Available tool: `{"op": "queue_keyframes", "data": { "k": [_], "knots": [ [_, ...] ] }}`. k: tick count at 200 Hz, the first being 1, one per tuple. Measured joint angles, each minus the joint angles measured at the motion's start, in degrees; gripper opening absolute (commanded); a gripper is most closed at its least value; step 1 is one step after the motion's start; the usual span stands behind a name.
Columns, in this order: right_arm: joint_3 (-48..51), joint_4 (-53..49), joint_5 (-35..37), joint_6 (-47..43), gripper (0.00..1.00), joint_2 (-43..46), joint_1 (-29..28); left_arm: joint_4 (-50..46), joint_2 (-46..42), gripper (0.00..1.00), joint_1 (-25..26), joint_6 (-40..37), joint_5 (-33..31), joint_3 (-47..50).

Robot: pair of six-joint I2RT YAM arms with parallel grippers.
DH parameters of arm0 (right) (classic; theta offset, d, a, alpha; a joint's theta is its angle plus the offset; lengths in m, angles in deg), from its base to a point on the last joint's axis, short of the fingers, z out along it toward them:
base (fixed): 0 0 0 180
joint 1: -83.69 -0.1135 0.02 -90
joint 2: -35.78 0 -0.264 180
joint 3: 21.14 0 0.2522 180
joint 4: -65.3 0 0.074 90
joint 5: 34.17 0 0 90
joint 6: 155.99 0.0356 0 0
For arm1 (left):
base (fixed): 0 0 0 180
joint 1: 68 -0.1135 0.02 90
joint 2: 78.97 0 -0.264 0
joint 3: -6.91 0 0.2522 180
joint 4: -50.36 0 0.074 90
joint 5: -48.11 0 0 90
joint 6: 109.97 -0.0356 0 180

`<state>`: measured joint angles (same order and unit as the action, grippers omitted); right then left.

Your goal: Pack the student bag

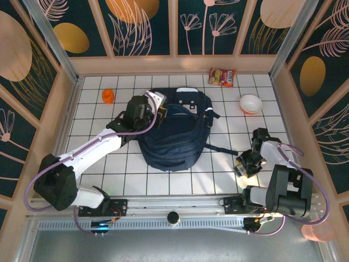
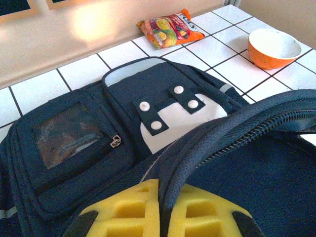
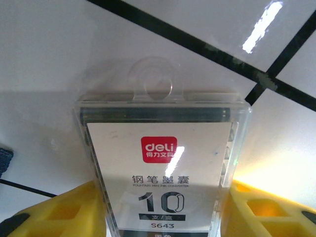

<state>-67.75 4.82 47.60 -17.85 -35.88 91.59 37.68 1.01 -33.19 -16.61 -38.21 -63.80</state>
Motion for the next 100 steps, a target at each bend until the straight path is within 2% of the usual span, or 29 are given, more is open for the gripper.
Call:
{"op": "queue_keyframes", "data": {
  "k": [44,100],
  "knots": [
    [0.0,0.1,-0.4,-0.3,0.41,3.2,0.0,0.0,0.0,0.0,0.0,1.0,0.4,0.0],
    [-2.0,-0.2,-2.2,-1.2,0.41,16.4,-0.1,0.0,0.0,0.0,0.0,2.8,1.0,0.0]
  ]
}}
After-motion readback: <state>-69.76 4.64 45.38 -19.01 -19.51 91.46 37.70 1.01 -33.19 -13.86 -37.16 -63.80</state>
